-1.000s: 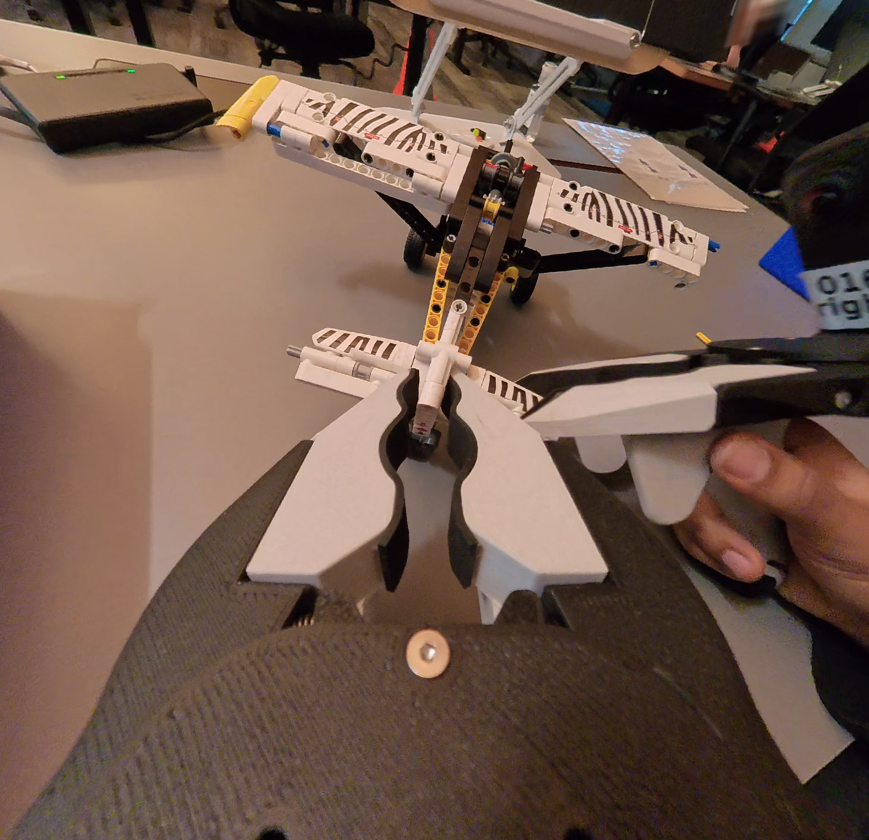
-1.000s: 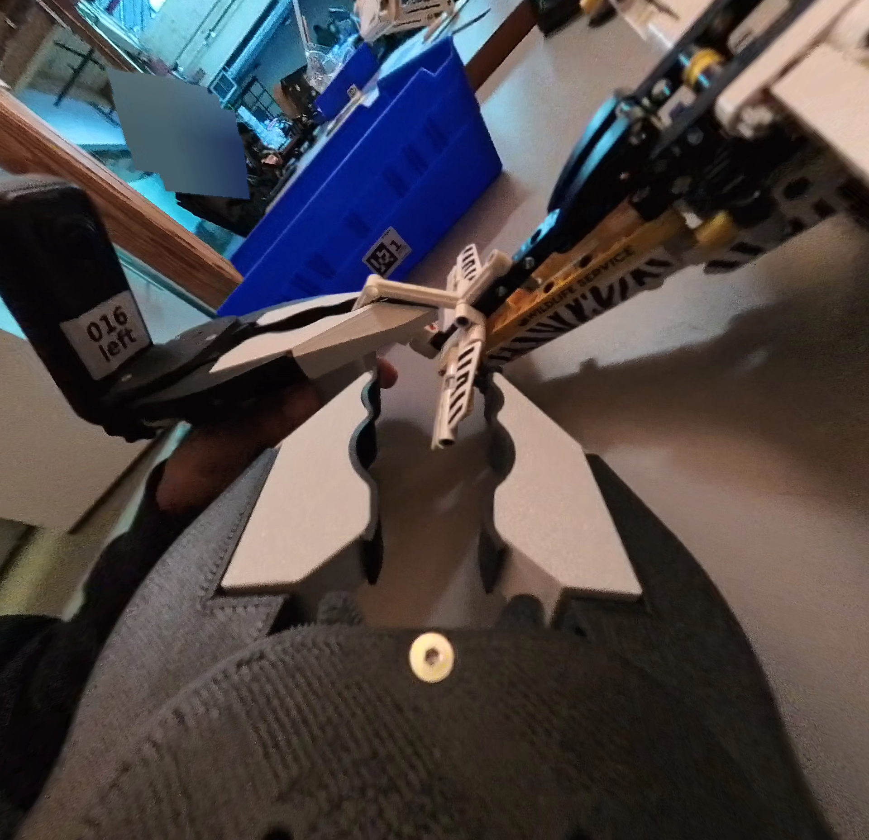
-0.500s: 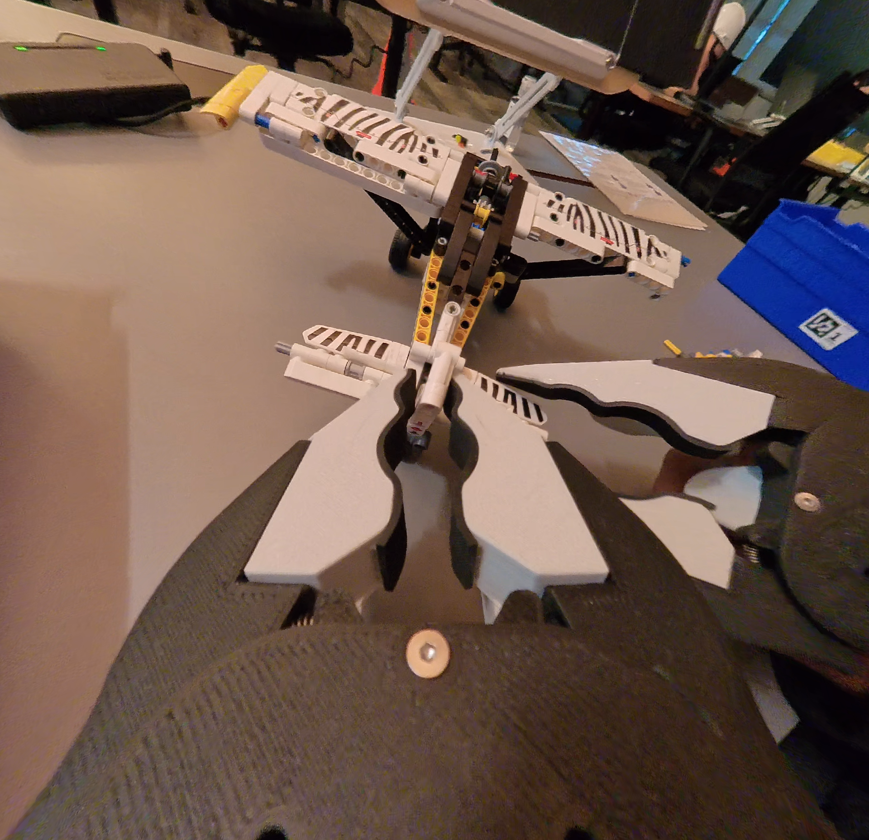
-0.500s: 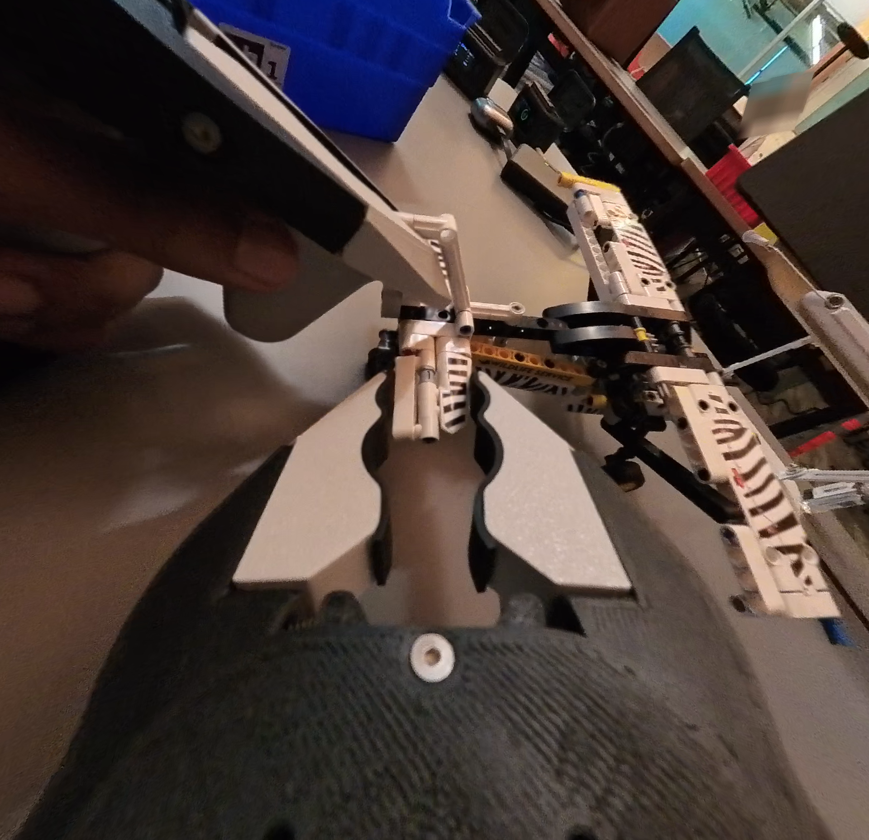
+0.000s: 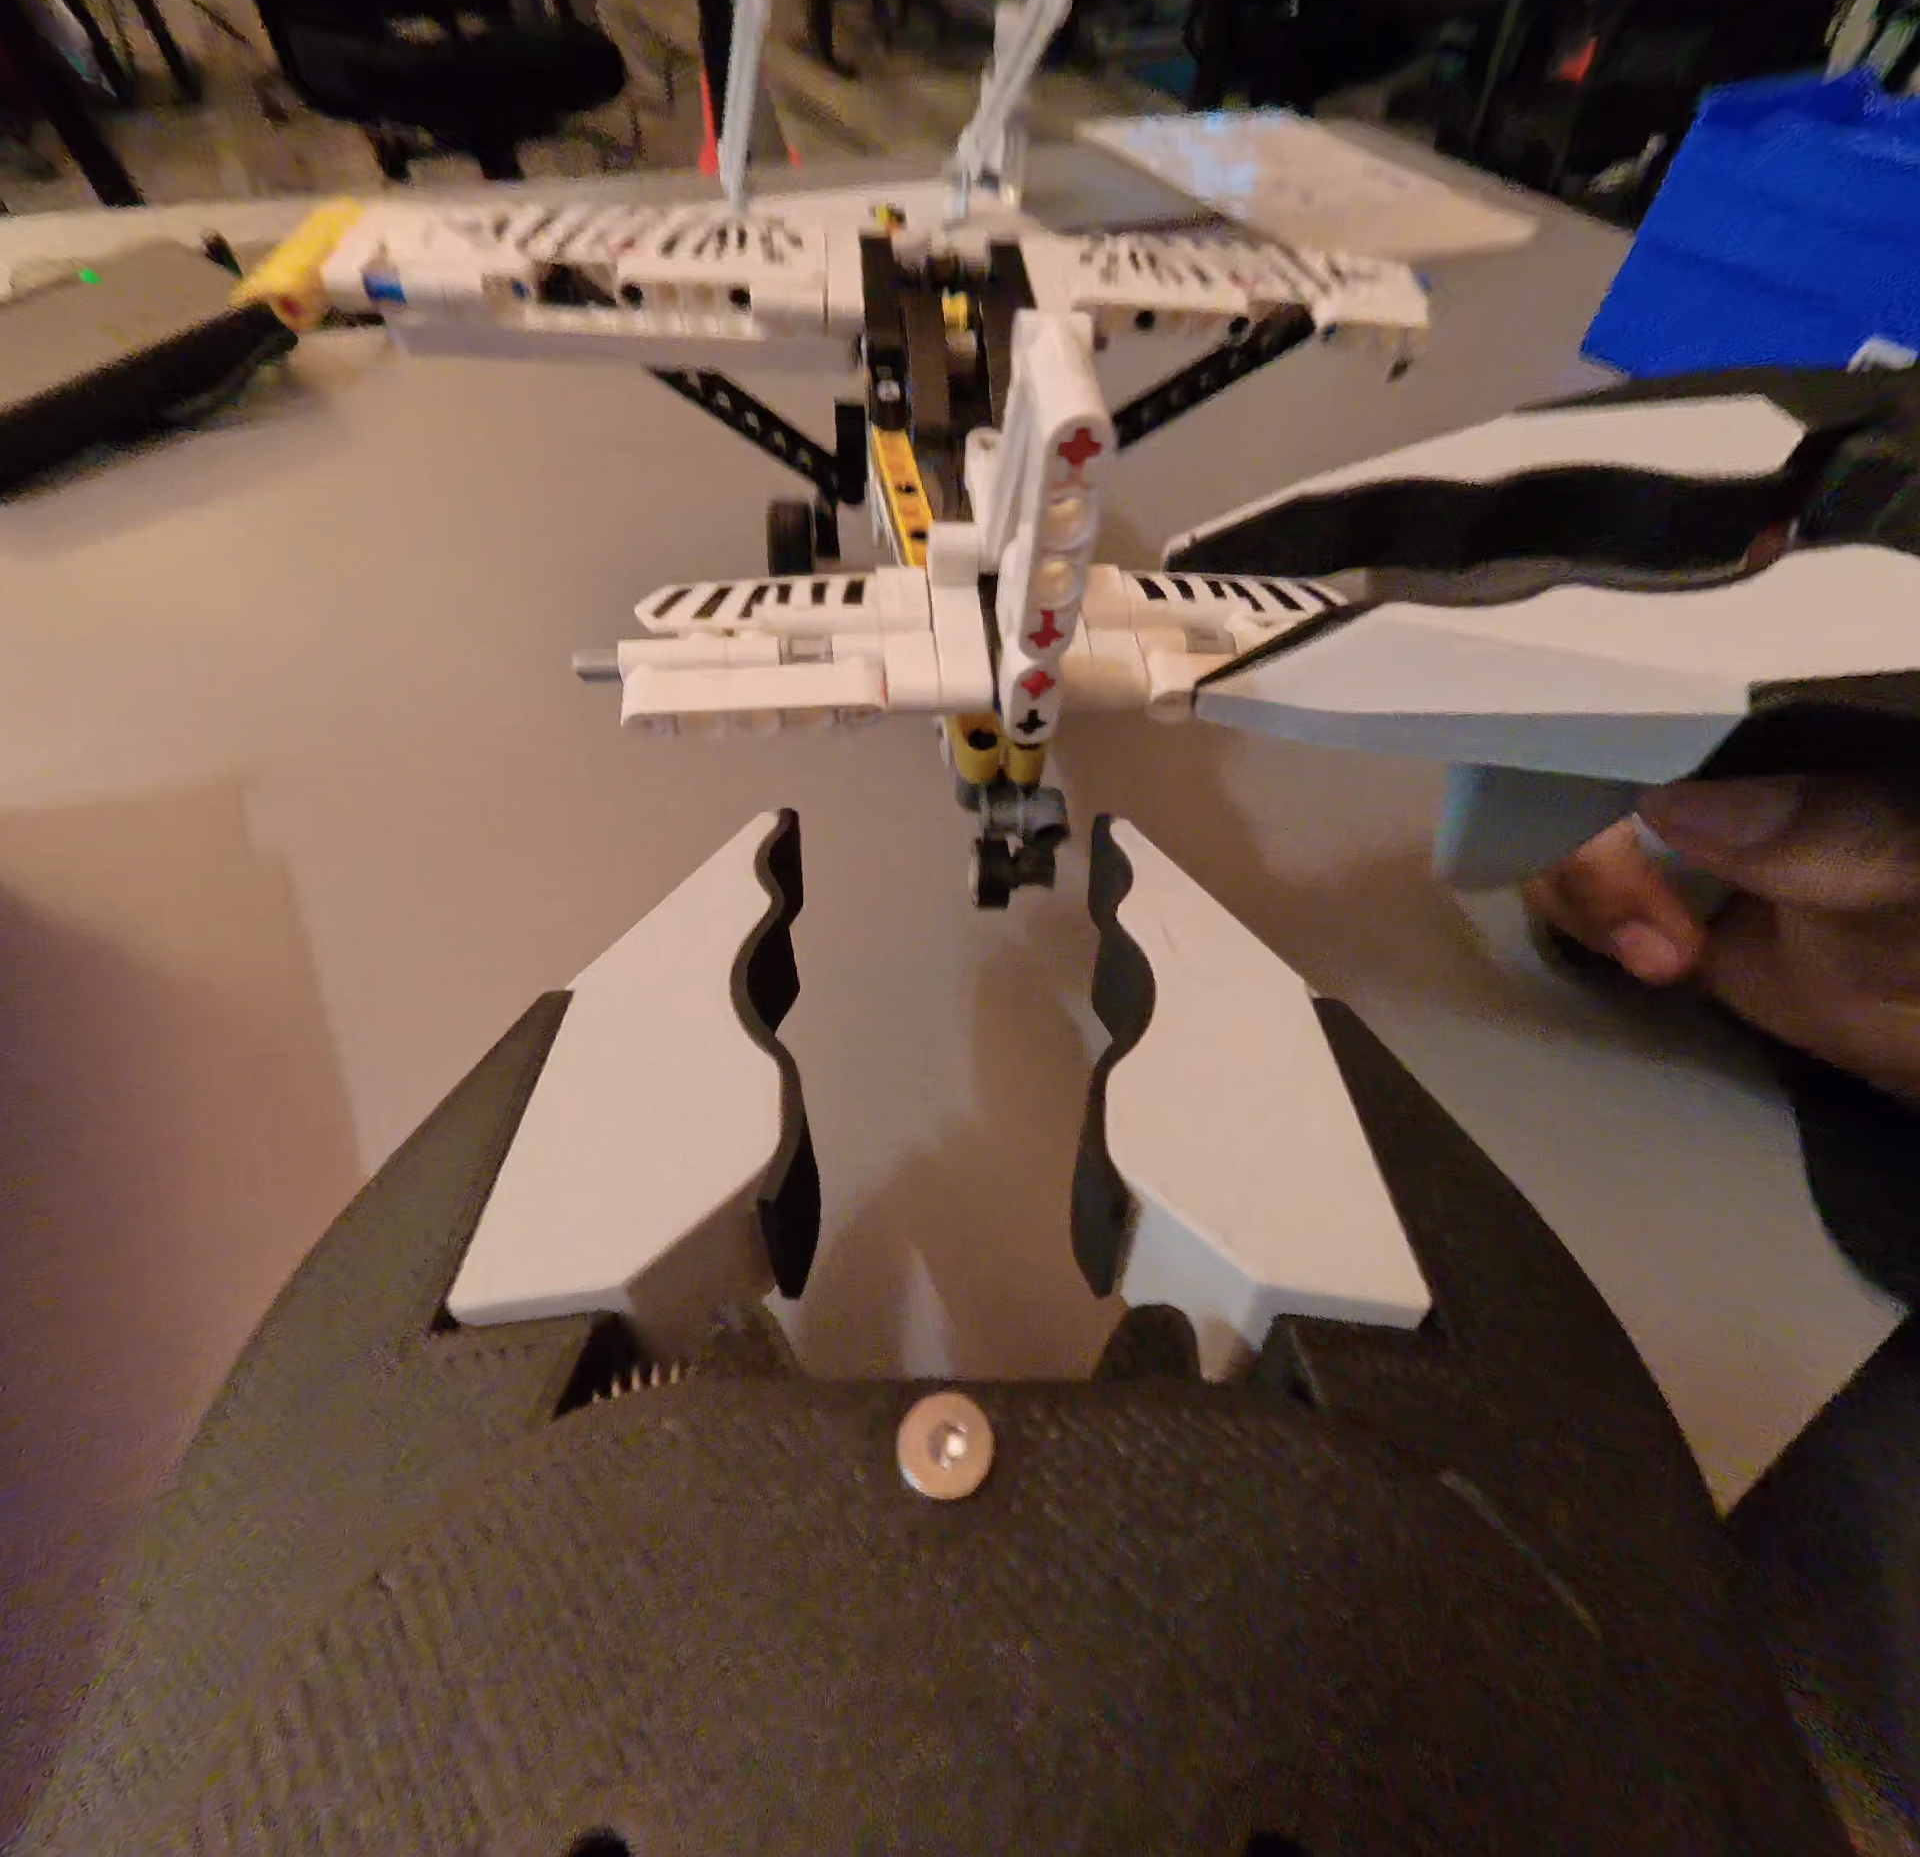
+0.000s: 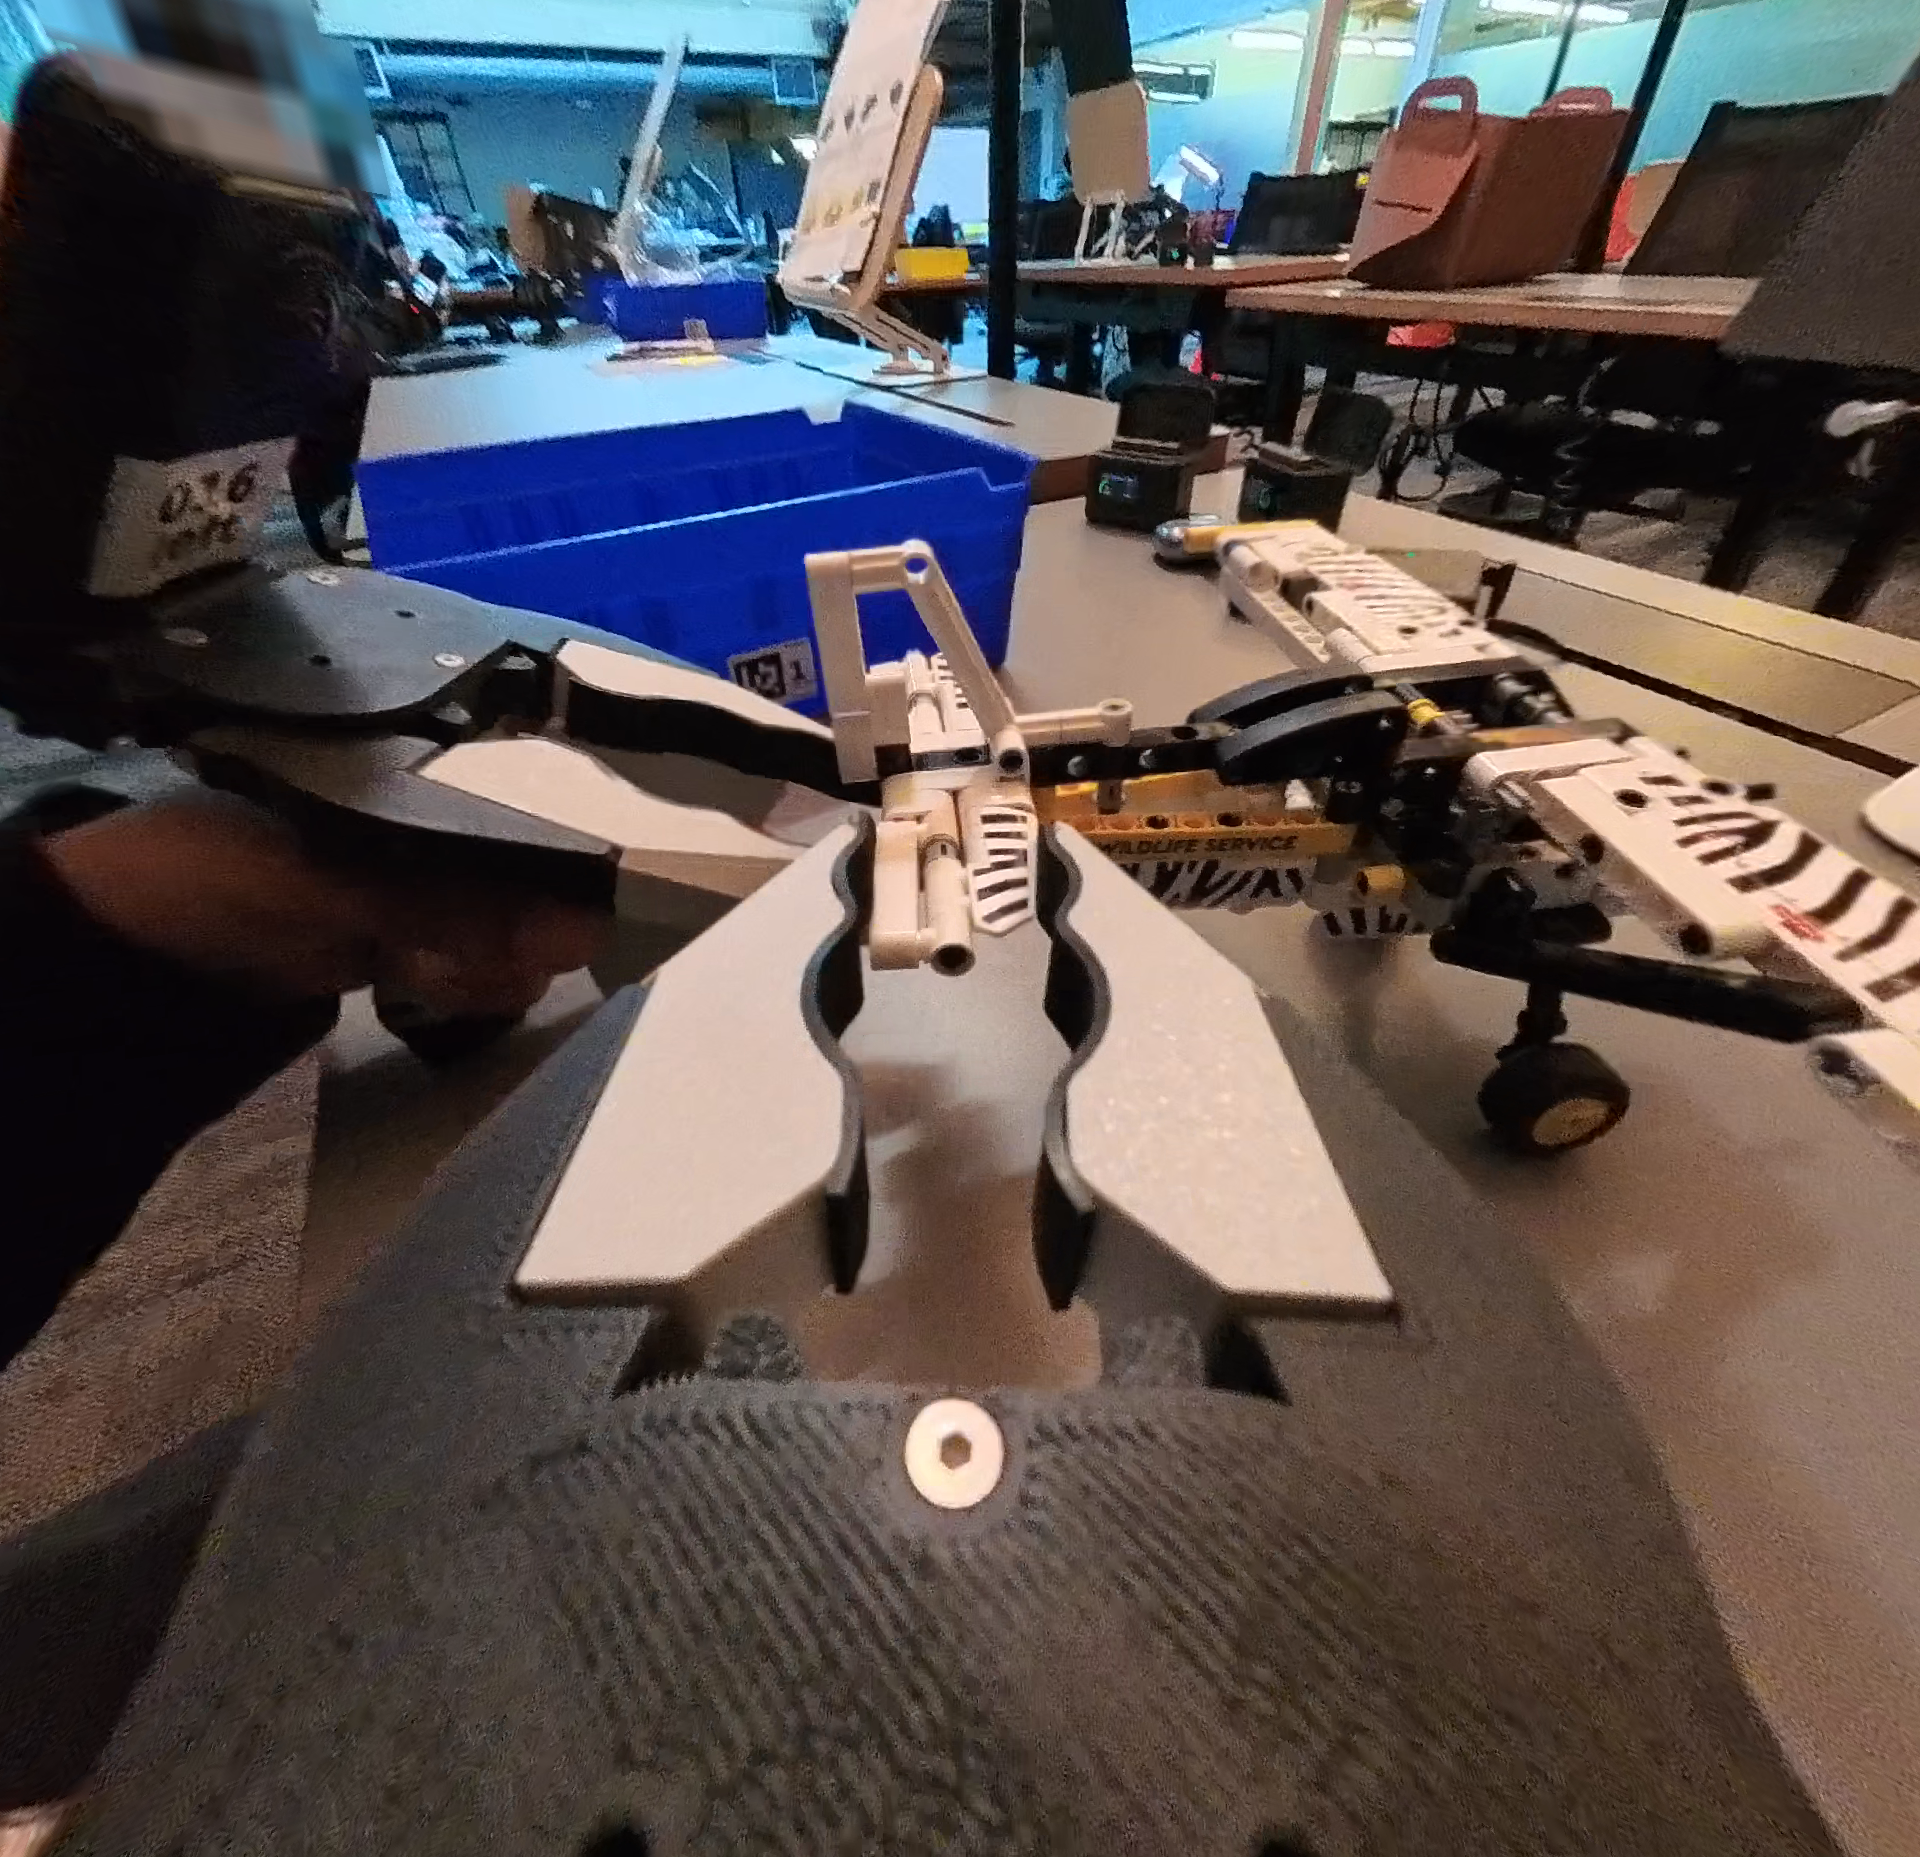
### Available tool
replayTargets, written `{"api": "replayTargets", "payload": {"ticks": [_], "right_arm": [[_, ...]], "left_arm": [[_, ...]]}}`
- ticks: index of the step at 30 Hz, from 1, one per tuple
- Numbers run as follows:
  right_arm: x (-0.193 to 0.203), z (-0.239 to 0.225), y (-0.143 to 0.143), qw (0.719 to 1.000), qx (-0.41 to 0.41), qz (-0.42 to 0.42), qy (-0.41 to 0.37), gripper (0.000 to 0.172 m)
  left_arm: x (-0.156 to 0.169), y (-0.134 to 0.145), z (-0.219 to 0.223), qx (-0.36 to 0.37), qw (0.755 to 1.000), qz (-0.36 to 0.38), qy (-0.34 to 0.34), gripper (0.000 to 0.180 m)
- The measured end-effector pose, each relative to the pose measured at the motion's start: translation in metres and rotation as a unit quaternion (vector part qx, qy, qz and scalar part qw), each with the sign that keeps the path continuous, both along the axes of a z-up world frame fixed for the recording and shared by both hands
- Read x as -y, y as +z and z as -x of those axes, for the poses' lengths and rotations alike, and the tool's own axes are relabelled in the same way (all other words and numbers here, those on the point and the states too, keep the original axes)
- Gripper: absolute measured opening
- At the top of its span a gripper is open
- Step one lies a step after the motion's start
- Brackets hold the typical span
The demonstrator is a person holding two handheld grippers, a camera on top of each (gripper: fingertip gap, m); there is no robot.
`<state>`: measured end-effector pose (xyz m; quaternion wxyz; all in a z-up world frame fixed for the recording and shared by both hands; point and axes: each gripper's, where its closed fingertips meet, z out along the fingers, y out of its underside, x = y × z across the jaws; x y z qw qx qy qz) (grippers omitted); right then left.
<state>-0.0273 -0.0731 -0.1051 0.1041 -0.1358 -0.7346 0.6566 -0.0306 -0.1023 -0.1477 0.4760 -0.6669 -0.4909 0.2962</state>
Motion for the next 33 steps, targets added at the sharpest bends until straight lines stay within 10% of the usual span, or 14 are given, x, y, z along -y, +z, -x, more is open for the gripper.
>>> {"api": "replayTargets", "payload": {"ticks": [15, 23, 33], "right_arm": [[-0.005, -0.01, 0.017, 0.997, 0.023, 0.062, 0.031, 0.03], [-0.004, -0.008, 0.012, 0.999, 0.01, 0.029, 0.011, 0.03], [-0.011, -0.004, 0.014, 0.994, 0.073, 0.079, 0.026, 0.025]], "left_arm": [[-0.015, 0.031, 0.012, -0.139, 0.987, 0.07, 0.036, 0.018], [-0.012, 0.03, 0.015, -0.099, 0.994, -0.038, 0.036, 0.017], [-0.02, 0.024, 0.016, -0.091, 0.995, 0.016, 0.037, 0.018]]}}
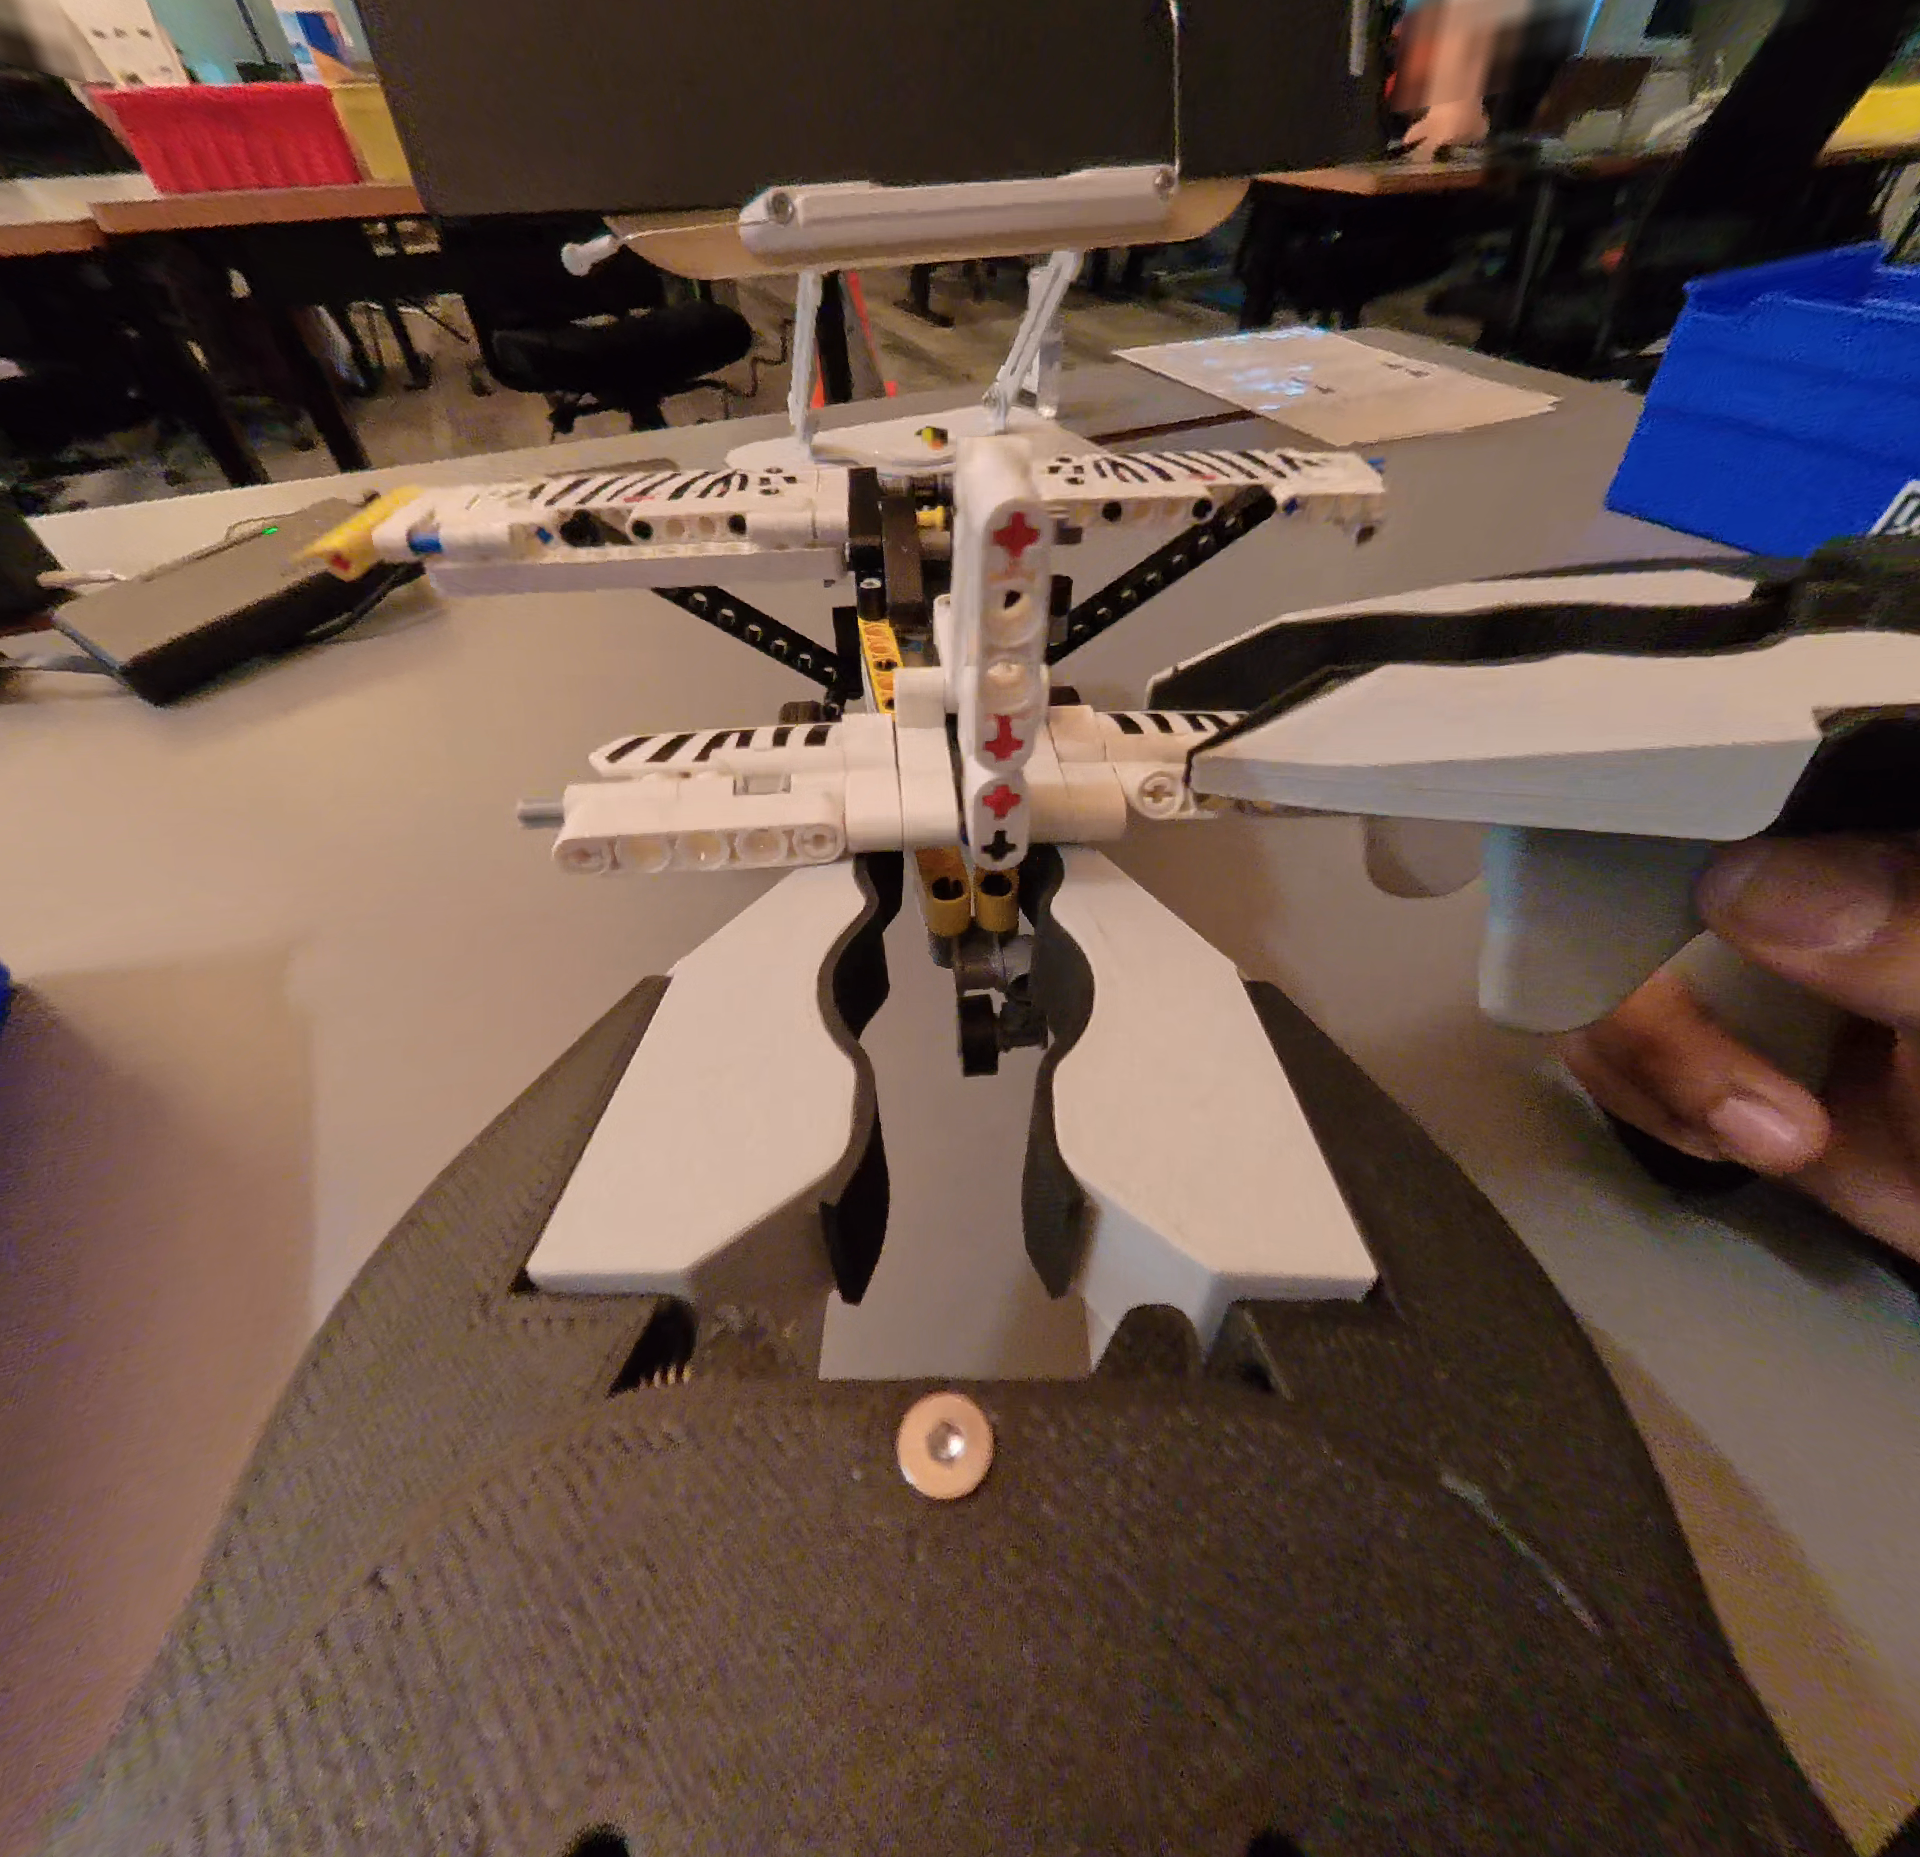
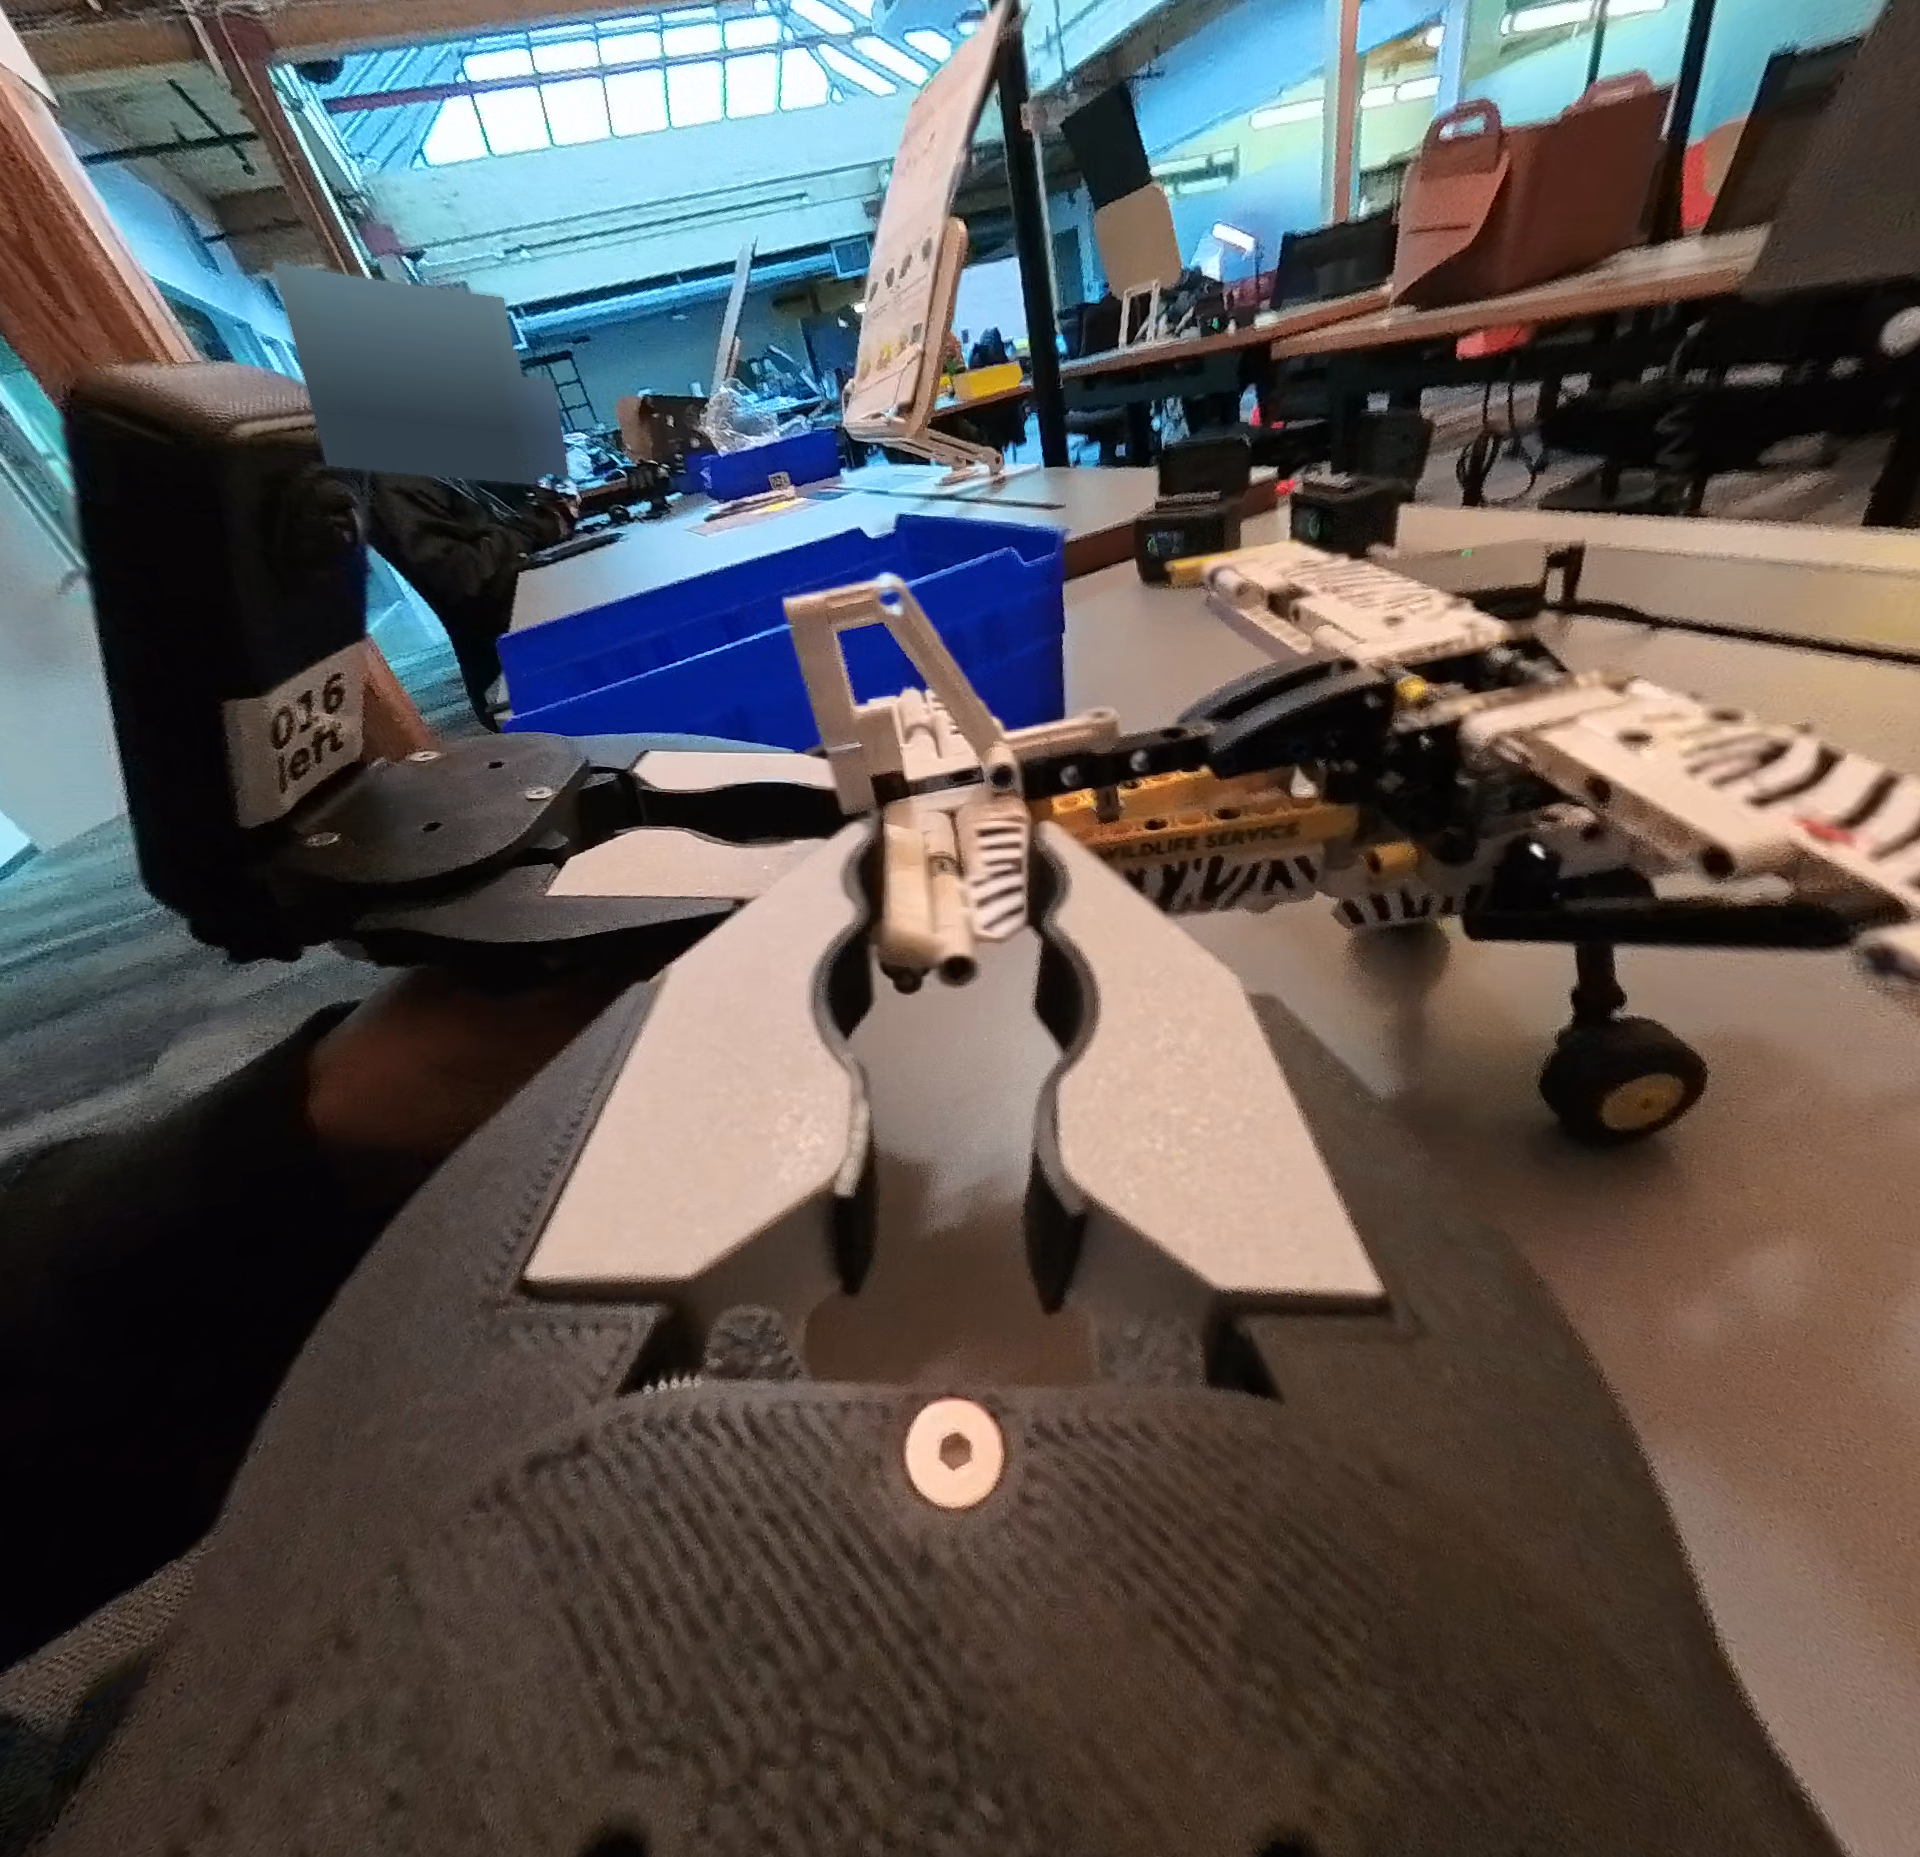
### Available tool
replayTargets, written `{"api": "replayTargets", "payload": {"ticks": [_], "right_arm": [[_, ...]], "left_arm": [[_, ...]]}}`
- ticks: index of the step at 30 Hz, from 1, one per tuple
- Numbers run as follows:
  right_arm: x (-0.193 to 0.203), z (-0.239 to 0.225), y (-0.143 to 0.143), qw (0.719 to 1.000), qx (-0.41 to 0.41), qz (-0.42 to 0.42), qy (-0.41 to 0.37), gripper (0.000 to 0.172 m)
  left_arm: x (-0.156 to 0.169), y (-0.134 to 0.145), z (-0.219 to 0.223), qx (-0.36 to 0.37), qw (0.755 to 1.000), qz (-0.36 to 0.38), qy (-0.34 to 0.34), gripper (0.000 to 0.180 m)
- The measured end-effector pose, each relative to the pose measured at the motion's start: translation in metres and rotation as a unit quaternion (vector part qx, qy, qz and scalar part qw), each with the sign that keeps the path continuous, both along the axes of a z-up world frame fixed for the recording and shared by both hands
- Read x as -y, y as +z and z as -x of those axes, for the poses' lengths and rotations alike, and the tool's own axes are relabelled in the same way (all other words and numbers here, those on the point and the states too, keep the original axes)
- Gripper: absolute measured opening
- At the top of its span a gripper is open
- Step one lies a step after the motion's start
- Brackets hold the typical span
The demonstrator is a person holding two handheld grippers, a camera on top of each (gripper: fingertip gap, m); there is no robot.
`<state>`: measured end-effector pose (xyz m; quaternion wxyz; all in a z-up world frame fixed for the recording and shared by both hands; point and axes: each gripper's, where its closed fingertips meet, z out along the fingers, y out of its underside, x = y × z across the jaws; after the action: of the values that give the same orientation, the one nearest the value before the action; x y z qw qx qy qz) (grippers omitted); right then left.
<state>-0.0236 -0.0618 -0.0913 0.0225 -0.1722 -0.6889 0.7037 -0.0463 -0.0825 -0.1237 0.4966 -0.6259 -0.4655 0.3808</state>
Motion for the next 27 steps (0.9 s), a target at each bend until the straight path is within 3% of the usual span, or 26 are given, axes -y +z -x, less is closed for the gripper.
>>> {"api": "replayTargets", "payload": {"ticks": [1, 3, 9, 13, 17, 20, 27], "right_arm": [[0.001, -0.003, 0.003, 1.0, -0.013, 0.006, 0.004, 0.015], [0.001, -0.005, 0.005, 1.0, -0.027, 0.007, 0.002, 0.011], [-0.004, 0.003, 0.008, 1.0, -0.01, 0.027, -0.01, 0.039], [-0.003, -0.001, 0.001, 0.998, -0.061, -0.015, -0.017, 0.048], [0.002, -0.005, 0.001, 0.986, -0.152, -0.059, -0.047, 0.04], [0.005, -0.011, 0.002, 0.973, -0.207, -0.084, -0.054, 0.012], [0.005, -0.013, 0.002, 0.984, -0.16, -0.066, -0.031, 0.011]], "left_arm": [[-0.001, 0.001, 0.0, -0.005, 1.0, 0.002, 0.001, 0.018], [-0.004, 0.002, -0.001, -0.009, 1.0, -0.001, -0.008, 0.019], [0.002, 0.007, -0.002, -0.014, 0.999, -0.046, -0.014, 0.017], [0.006, 0.008, -0.003, -0.014, 0.997, -0.069, -0.016, 0.016], [0.005, 0.007, -0.003, -0.011, 0.998, -0.066, -0.019, 0.017], [0.003, 0.006, -0.003, -0.011, 0.998, -0.053, -0.017, 0.016], [0.003, 0.006, -0.002, -0.009, 0.998, -0.059, -0.023, 0.017]]}}
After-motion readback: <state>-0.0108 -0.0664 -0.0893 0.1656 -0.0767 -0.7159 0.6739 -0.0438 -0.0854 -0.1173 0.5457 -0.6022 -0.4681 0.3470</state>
